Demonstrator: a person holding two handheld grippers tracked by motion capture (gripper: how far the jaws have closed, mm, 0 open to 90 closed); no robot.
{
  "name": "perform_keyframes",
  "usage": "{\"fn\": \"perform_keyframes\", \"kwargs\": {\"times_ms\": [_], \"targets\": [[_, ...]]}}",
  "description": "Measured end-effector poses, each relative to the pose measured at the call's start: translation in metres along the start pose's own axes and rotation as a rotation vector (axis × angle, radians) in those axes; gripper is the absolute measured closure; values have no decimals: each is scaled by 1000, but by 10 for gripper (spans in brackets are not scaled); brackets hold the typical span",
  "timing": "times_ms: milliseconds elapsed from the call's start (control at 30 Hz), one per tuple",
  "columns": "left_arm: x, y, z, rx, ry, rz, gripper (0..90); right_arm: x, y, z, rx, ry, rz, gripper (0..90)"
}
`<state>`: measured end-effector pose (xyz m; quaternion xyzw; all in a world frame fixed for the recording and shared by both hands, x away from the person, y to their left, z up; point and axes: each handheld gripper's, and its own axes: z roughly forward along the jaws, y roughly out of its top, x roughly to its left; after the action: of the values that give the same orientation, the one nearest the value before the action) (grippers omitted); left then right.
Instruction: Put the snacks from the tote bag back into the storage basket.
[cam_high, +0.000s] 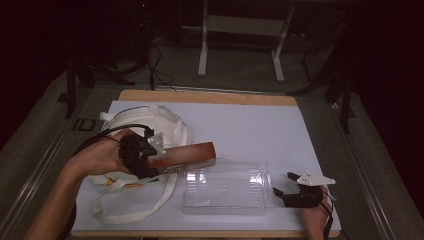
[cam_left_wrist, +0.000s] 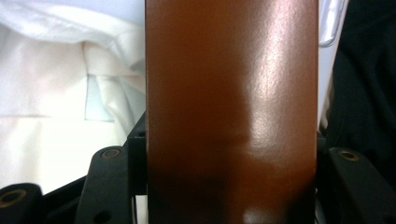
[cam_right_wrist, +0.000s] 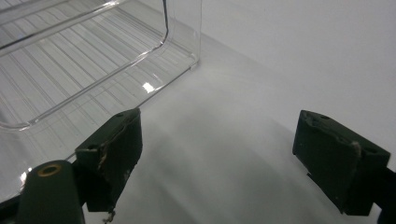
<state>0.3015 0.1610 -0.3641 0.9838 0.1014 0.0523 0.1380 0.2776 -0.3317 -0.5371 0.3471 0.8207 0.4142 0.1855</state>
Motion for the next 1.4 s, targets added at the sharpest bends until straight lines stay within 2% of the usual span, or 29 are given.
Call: {"fn": "perform_keyframes", "kwargs": {"times_ms": [333, 567, 700, 933, 1200, 1400], "targets": [[-12, 14, 6, 1, -28, 59, 438, 0, 0, 0, 2, 0, -1, 158], [-16, 20, 12, -2, -31, 75, 438, 0, 0, 0, -2, 1, -1, 158], [-18, 24, 17, 17, -38, 91, 438, 0, 0, 0, -2, 1, 1, 158], [-21, 29, 21, 12, -60, 106, 438, 0, 0, 0, -1, 2, 0, 158], [-26, 36, 27, 31, -67, 134, 437, 0, 0, 0, -2, 1, 0, 158], [-28, 41, 32, 19, -82, 140, 438, 0, 0, 0, -3, 0, -1, 158]]}}
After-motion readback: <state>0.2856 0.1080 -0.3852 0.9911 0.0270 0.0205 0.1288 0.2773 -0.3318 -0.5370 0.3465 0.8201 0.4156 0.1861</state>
